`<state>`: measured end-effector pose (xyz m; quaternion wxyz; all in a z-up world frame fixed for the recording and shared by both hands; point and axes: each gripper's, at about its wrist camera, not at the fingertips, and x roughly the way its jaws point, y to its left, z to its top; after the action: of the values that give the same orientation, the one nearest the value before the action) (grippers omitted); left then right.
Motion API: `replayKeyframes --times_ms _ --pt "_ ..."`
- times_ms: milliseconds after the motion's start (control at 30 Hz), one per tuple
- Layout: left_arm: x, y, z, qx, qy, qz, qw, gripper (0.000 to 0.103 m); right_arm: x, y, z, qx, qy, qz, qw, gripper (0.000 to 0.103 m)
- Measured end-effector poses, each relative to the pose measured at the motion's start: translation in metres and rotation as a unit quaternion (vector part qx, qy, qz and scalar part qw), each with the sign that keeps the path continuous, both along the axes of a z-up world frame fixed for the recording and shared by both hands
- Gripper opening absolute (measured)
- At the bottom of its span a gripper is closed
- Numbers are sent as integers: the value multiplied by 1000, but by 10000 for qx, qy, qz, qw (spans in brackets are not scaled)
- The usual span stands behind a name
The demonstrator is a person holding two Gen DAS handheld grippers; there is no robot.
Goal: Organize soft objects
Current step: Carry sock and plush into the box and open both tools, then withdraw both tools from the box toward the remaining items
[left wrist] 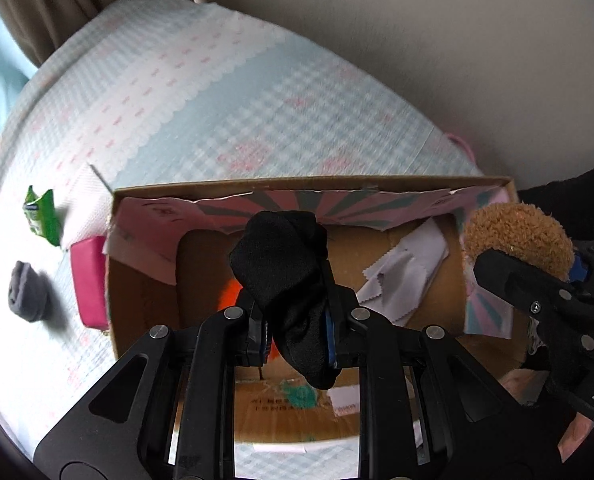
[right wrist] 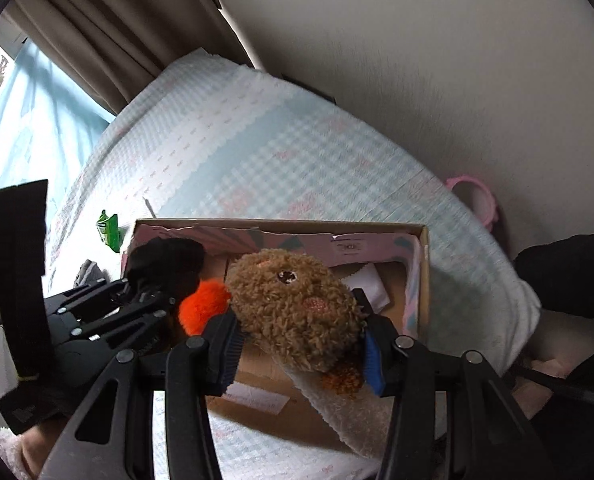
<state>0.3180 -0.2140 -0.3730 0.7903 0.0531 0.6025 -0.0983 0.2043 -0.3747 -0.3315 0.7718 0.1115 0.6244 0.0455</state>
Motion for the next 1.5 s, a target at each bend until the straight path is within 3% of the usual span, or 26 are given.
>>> replayKeyframes --times_ms 133,167,233,267,333,500,900,1167,1500 --pt "5 -2 -4 45 93 -29 9999 17 11 -3 -13 182 134 -55 9997 47" --pt "7 0 -3 -13 99 -31 9999 24 13 -4 -15 241 162 -67 9996 48" --pt "6 4 2 -24 92 -21 10000 71 16 -5 -19 438 203 -121 9988 58" --pt "4 8 6 58 5 19 10000 102 17 -6 -20 504 190 -171 9984 73" --pt "1 16 11 15 -111 54 9999 103 17 -7 -19 547 115 -245 9981 103" --pt "0 28 11 16 29 61 10000 103 15 -3 -18 485 129 -205 9985 103" --pt "-18 38 45 -33 -171 -153 9997 103 3 9 12 174 -146 -212 9995 103" --pt "-46 60 94 -164 -504 -259 9983 103 -21 32 66 -187 -563 -207 9980 103" --pt "-101 117 164 -265 -1105 -106 9935 103 -61 86 138 -525 -1192 -126 9914 103"
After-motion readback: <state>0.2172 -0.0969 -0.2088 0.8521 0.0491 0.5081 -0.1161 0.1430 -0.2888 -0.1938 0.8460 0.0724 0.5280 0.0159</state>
